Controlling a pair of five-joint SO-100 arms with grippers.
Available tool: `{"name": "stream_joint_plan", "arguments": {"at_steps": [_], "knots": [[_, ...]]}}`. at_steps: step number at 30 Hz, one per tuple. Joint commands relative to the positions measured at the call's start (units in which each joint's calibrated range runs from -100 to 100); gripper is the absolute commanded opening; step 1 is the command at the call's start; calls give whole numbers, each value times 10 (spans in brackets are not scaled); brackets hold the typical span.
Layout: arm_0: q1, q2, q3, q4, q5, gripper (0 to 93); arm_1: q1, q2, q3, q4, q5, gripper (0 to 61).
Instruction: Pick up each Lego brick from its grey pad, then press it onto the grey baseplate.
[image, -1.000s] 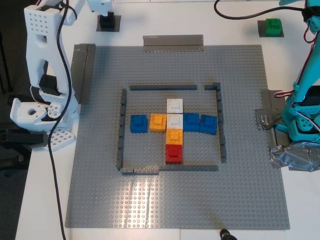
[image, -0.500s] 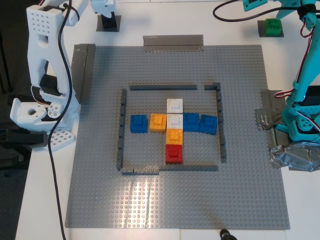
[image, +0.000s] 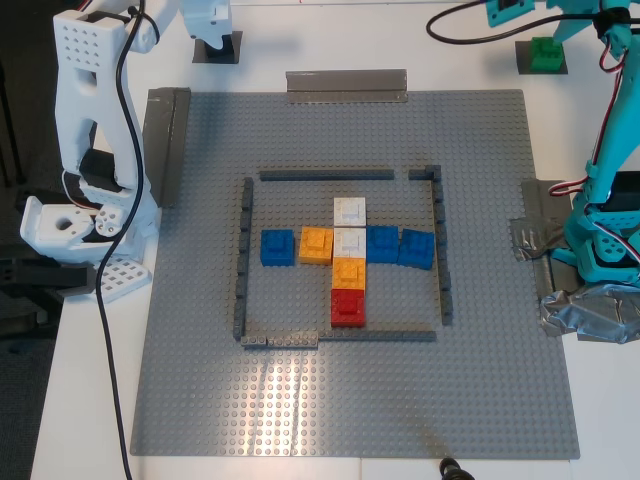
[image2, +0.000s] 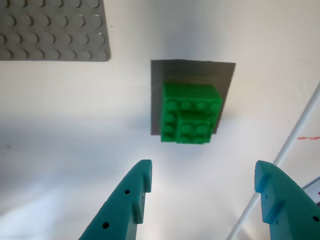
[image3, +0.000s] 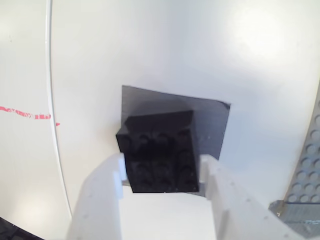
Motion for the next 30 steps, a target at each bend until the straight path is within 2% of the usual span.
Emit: {"name": "stream_joint_plan", "arguments": {"at_steps": [1,12,30], "knots": [[17,11,-24,-21,3,232,-1,-77,-35,8,7,188],[22,20,-14,-42,4,232,-3,-107,-38,20,14,190],[20,47,11,-43,4,231,-9,-69,-11,-18,22,186]]}}
